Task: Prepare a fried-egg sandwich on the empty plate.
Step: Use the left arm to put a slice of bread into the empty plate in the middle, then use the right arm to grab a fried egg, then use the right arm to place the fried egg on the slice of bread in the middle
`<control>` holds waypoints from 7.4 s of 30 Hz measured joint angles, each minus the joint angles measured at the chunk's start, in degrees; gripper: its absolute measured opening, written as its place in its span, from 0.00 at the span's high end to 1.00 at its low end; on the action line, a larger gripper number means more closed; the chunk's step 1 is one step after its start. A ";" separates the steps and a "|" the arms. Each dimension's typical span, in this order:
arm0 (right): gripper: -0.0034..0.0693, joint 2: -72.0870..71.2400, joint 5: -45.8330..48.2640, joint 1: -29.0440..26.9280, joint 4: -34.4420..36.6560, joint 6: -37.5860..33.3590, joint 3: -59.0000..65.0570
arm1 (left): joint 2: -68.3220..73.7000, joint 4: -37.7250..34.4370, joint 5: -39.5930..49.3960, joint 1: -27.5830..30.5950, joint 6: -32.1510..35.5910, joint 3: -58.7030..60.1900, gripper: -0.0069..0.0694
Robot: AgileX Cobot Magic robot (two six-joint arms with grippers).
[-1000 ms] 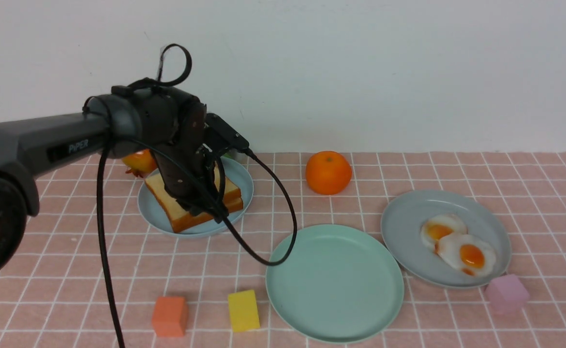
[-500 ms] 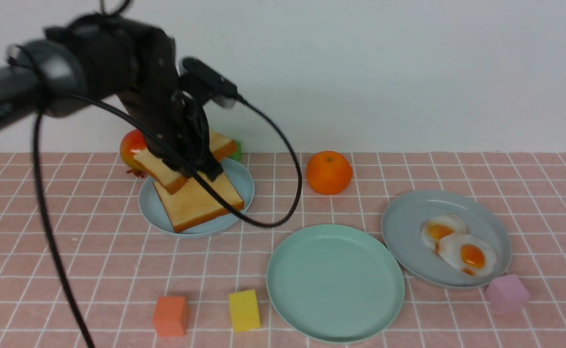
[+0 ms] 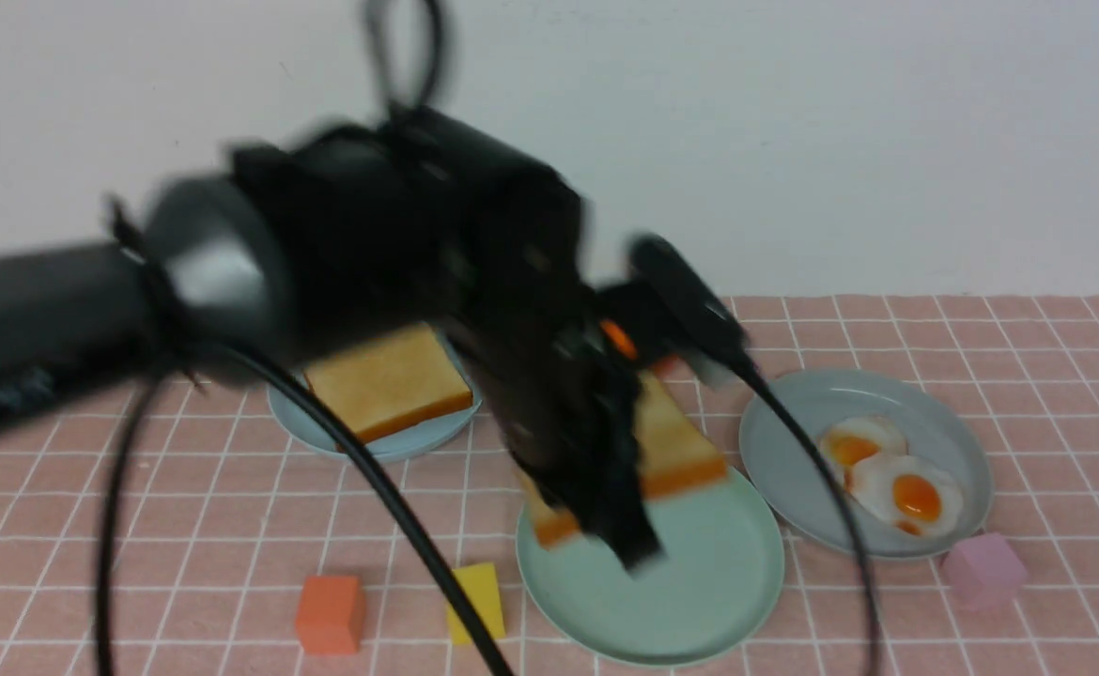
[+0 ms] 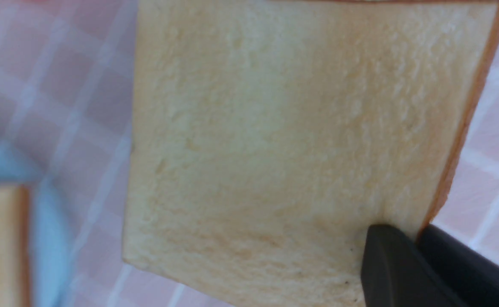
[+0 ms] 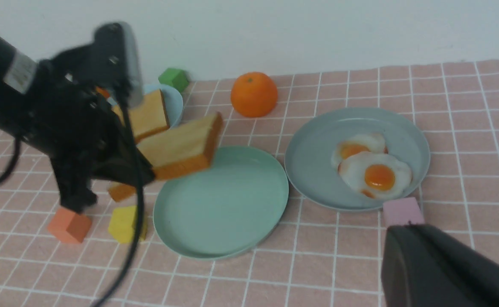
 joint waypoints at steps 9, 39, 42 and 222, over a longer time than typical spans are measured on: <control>0.94 0.00 2.14 0.00 -1.17 0.00 0.00 | 6.23 1.20 -2.26 -3.46 -0.62 0.00 0.85; 0.94 0.00 1.94 0.00 -1.40 -0.05 0.00 | 12.96 7.37 -7.79 -3.46 -9.66 0.00 0.53; 0.93 0.12 2.18 0.00 -1.25 -0.05 -0.24 | 12.27 7.30 -7.79 -3.46 -9.66 0.00 0.40; 0.40 97.64 0.18 51.03 -49.83 27.10 -35.96 | -79.42 -18.53 -16.96 -0.48 -21.33 50.00 0.89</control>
